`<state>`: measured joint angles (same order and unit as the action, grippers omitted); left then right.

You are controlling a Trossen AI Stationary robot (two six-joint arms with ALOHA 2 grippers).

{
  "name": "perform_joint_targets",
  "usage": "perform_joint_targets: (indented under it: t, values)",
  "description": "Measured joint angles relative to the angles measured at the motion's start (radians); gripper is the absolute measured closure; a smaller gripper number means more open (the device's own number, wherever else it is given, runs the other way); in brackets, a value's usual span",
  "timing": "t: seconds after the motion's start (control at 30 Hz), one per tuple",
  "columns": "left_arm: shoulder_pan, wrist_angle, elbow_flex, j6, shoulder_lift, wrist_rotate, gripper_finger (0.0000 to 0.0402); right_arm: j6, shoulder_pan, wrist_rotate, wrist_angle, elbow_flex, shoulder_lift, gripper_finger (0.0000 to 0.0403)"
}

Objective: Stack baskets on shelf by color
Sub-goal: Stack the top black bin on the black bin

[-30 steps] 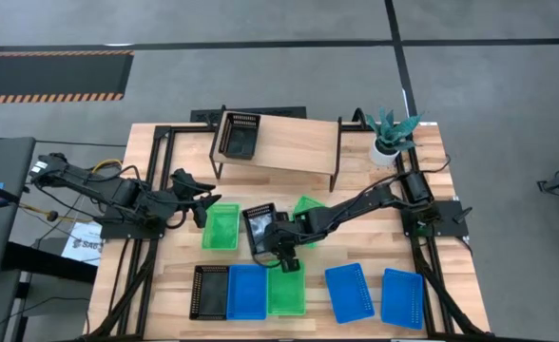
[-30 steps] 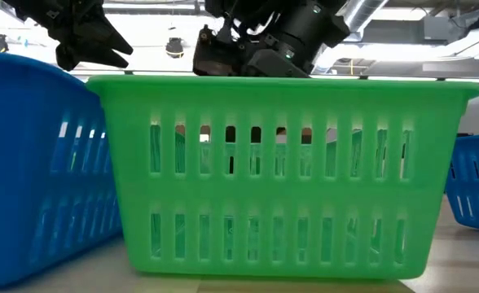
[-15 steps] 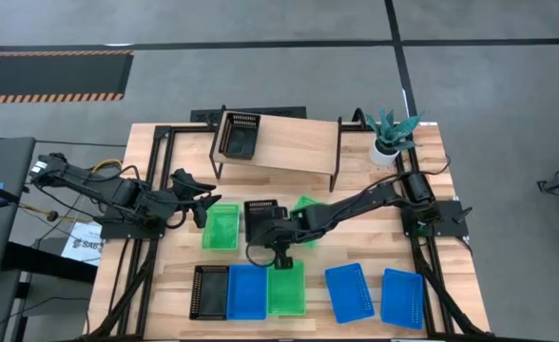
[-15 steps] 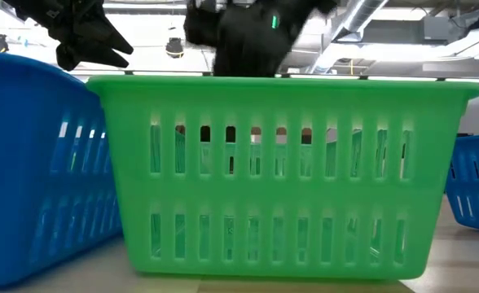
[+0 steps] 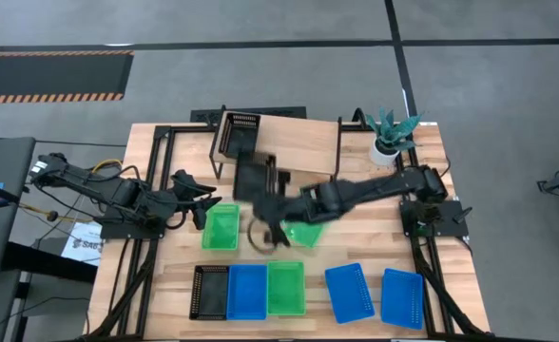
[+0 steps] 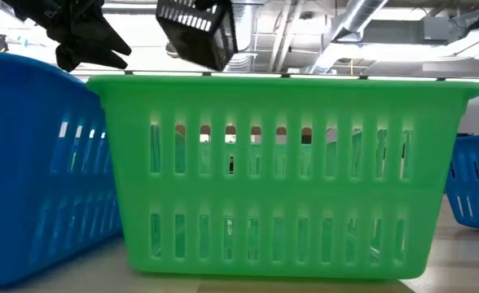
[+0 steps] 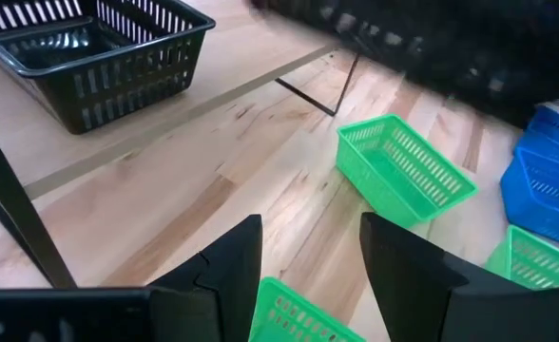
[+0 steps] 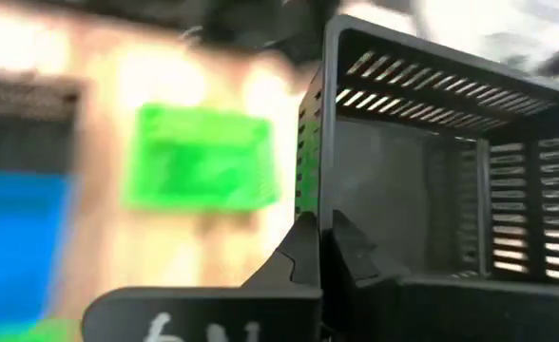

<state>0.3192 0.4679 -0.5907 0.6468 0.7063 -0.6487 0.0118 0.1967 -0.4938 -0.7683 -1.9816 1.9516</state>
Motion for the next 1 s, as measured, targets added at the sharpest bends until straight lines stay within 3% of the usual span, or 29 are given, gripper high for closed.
perform_joint_targets:
  t: [0.23,0.4,0.6,1.0]
  values:
    - [0.0,0.01,0.0,-0.015,0.0,-0.001,0.0235,0.068,-0.196,0.027,0.139,-0.022,0.04,0.0394]
    - [0.0,0.023,0.0,-0.017,0.0,-0.001,0.0235,0.106,-0.295,0.119,0.2,-0.02,0.051,0.0394]
    - [0.0,0.024,0.0,-0.041,0.0,-0.002,0.0235,0.155,-0.339,0.181,0.263,-0.02,0.054,0.0393]
    - [0.0,0.023,0.0,-0.06,0.0,-0.003,0.0235,0.174,-0.359,0.184,0.255,-0.018,0.071,0.0391]
